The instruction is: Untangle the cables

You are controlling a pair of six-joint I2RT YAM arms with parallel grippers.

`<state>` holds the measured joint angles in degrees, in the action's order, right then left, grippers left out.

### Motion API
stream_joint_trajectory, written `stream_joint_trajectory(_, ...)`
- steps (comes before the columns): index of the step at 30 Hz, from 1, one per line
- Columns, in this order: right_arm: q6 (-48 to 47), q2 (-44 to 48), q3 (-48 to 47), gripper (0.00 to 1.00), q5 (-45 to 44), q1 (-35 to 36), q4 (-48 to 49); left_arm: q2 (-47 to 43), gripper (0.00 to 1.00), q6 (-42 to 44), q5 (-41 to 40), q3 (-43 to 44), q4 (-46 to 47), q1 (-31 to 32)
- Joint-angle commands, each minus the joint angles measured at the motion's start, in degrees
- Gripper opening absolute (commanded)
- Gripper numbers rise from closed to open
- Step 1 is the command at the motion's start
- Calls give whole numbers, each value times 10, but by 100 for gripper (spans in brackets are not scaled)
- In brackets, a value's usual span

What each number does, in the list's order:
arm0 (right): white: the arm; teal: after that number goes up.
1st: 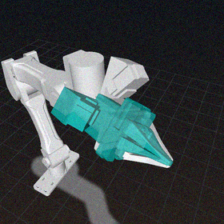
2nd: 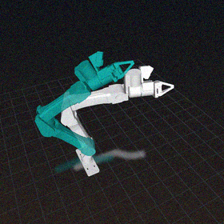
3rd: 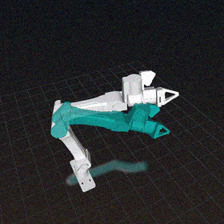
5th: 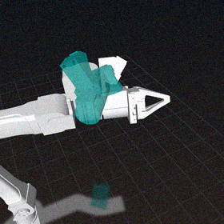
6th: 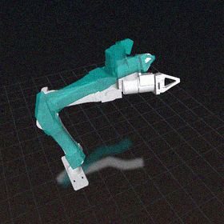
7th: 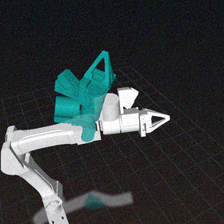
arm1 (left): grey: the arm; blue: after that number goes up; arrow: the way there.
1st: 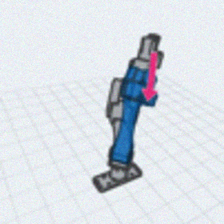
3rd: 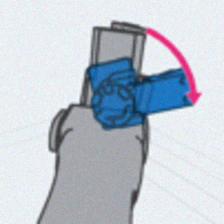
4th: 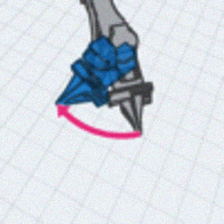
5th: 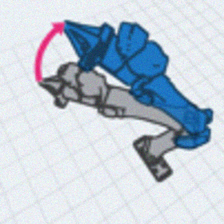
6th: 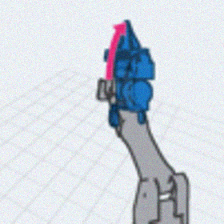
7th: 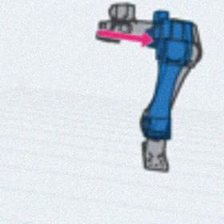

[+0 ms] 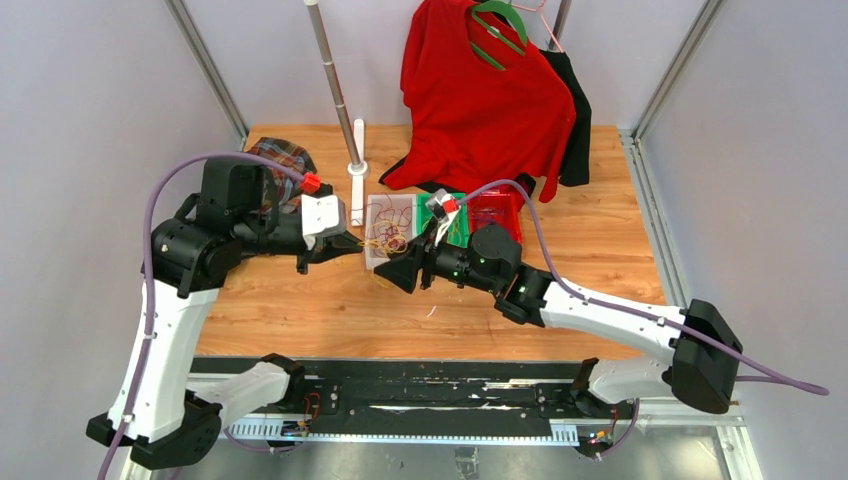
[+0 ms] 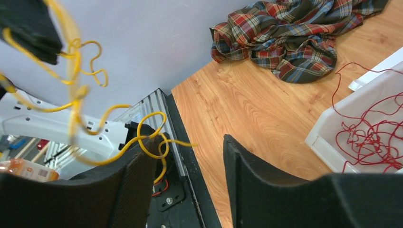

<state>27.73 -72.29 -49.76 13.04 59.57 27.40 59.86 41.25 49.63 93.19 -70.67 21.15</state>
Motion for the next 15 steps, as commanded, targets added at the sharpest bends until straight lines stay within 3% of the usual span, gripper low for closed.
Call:
stream_joint_trajectory(1, 37, -11, 15, 48, -26, 1, 65, 0, 0, -18, 29, 25, 1, 4)
stream_joint_trajectory(11, 37, 53, 118, 9, -89, -13, 17, 11, 0, -44, 72, 70, 1, 4)
stream_joint_trajectory(15, 11, 101, 141, 9, -118, -21, -41, 18, 0, -59, 82, 92, 1, 4)
